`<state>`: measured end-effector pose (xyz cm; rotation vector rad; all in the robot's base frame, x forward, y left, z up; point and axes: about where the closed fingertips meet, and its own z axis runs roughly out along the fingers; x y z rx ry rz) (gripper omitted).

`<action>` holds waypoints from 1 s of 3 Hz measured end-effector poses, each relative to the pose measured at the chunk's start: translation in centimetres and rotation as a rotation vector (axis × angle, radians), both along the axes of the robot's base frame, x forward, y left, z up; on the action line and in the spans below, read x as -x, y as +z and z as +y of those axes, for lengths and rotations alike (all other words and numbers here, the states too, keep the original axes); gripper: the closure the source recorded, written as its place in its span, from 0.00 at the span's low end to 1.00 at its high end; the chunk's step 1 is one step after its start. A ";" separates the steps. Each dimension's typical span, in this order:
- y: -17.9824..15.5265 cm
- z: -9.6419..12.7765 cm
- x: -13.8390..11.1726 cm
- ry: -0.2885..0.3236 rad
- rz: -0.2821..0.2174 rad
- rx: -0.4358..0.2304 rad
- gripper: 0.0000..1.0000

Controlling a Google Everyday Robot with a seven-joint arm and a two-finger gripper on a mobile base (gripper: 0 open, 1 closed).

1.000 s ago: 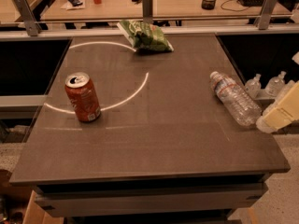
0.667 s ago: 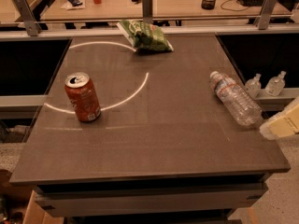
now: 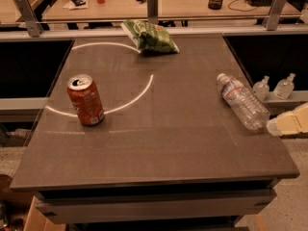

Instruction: Place water bottle upright

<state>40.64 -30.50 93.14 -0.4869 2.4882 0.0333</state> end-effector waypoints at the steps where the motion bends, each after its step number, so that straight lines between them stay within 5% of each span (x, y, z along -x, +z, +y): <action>1: -1.0 -0.8 -1.8 -0.051 0.014 -0.025 0.00; 3: -3.0 -2.0 -6.4 -0.030 0.095 -0.026 0.00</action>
Offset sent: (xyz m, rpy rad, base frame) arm 0.0662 -0.0272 -0.0396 0.0574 0.1132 -0.0642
